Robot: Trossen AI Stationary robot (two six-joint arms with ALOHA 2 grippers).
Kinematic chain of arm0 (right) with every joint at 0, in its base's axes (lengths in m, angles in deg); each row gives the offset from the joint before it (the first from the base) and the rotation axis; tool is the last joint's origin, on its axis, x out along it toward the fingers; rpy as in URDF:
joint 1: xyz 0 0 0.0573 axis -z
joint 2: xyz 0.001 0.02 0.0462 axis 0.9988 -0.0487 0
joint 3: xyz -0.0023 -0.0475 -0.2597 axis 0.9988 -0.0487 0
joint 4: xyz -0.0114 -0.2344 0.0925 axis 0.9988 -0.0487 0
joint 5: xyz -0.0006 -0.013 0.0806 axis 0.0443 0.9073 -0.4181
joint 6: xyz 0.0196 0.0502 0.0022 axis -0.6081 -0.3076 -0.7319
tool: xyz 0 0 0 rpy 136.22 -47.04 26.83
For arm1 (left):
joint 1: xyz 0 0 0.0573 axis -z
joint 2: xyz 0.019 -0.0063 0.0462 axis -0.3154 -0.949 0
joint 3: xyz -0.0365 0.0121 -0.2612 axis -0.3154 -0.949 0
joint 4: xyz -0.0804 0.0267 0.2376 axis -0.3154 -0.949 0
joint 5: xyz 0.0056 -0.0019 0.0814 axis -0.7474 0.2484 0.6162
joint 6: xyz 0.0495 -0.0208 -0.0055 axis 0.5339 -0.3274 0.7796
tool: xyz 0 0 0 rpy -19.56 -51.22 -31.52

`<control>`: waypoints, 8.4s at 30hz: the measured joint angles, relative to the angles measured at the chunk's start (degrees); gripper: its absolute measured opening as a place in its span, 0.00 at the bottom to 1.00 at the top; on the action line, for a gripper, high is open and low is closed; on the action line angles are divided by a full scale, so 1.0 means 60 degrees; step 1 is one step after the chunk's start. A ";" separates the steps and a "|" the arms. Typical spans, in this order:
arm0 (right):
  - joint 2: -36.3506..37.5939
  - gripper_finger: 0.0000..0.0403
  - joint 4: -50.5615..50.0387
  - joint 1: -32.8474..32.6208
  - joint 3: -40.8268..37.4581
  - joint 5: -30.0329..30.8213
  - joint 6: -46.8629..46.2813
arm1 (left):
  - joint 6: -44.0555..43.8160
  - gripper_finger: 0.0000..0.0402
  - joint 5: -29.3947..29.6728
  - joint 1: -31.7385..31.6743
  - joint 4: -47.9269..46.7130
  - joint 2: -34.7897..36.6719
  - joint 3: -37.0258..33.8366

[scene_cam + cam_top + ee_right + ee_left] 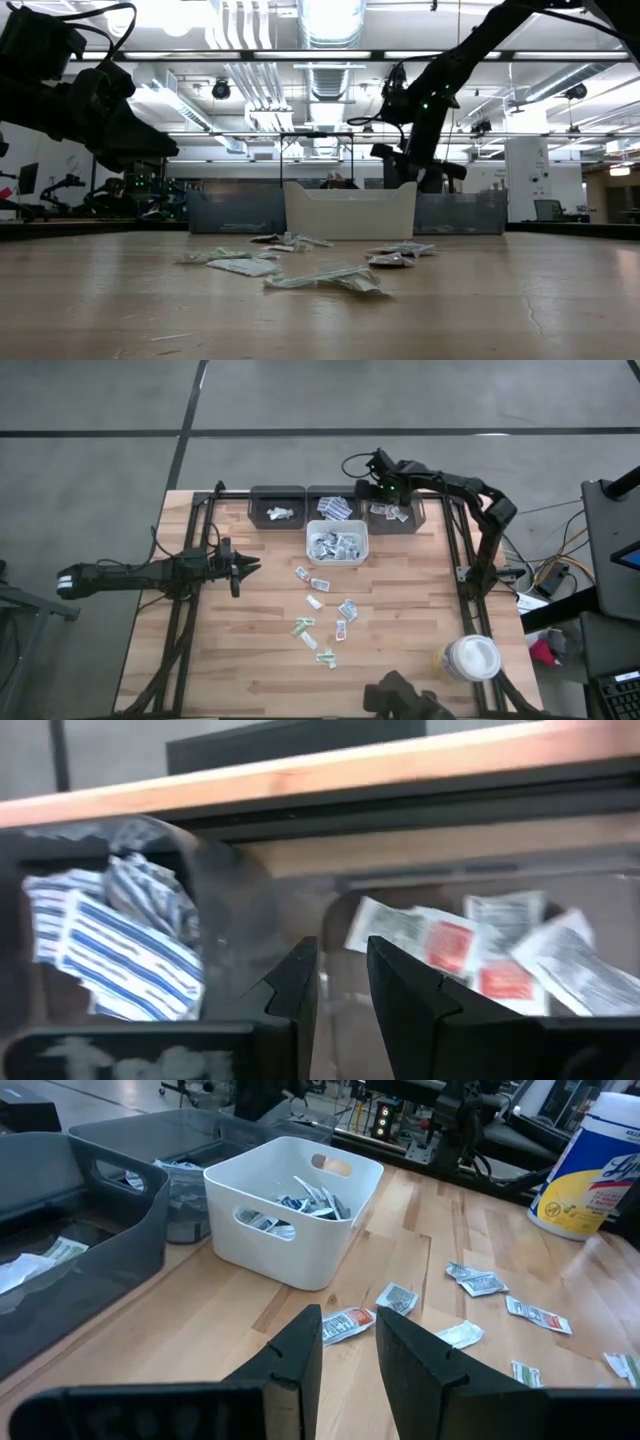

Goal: Pick & Place First Aid Supplies
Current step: Adjust the right black bin on the table, then put the orange ointment pack into the right black bin

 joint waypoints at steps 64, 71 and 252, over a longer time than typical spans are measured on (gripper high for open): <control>0.1122 0.22 -0.3277 -0.9140 0.1676 0.0202 0.0393 | 0.0004 0.23 0.0249 0.0000 -0.0007 -0.0002 0.0000; -0.0068 0.22 -0.3273 -0.9132 0.1671 0.0124 0.2061 | 0.0000 0.23 0.0249 -0.0004 -0.0007 -0.0002 0.0000; 0.0307 0.31 -0.3781 -0.0832 0.2040 -0.1501 0.4671 | -0.1497 0.23 0.0464 -0.0004 0.0007 -0.0006 -0.0004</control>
